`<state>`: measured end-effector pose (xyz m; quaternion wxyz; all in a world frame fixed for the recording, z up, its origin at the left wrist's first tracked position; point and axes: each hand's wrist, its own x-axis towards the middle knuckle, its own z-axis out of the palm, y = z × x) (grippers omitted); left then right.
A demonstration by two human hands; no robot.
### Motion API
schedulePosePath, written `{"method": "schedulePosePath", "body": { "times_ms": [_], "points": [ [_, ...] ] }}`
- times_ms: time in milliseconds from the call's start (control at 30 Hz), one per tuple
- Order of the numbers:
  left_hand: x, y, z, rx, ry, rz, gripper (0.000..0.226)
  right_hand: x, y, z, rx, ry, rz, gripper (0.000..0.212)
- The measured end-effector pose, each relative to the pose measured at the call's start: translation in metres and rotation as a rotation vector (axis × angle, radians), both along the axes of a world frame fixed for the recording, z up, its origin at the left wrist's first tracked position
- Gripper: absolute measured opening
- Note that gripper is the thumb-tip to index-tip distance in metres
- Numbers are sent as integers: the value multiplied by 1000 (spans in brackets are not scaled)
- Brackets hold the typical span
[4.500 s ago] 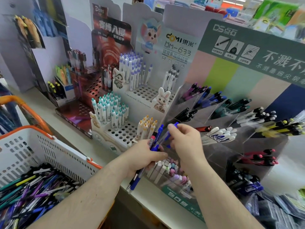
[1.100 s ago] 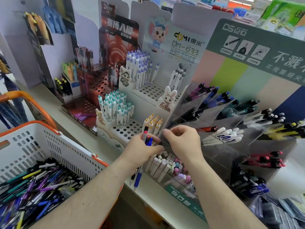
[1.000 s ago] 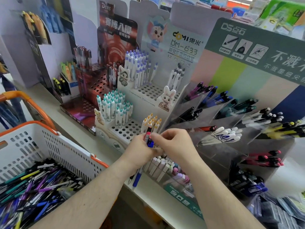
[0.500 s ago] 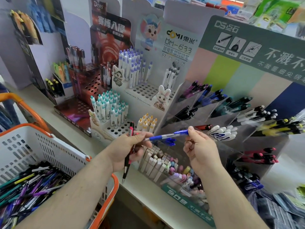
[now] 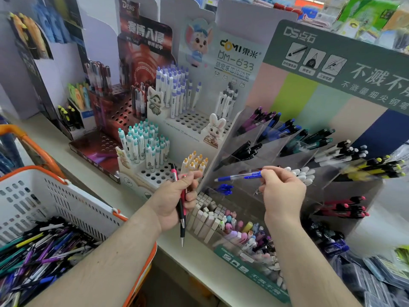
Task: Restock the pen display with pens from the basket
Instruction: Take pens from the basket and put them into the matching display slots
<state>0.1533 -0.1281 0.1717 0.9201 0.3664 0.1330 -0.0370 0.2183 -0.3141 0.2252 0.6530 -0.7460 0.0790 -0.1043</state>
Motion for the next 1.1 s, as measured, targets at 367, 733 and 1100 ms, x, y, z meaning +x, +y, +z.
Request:
{"method": "schedulePosePath", "body": {
  "times_ms": [367,733,1100],
  "points": [
    [-9,0,0,112,20,-53,37,11,43,-28,-815,-18,324,22],
    [-15,-14,9,265,-3,-80,30,15,49,-23,-1027,143,394,25],
    [-9,-35,22,536,-107,-194,29,-34,19,3,-421,141,474,15]
  ]
}}
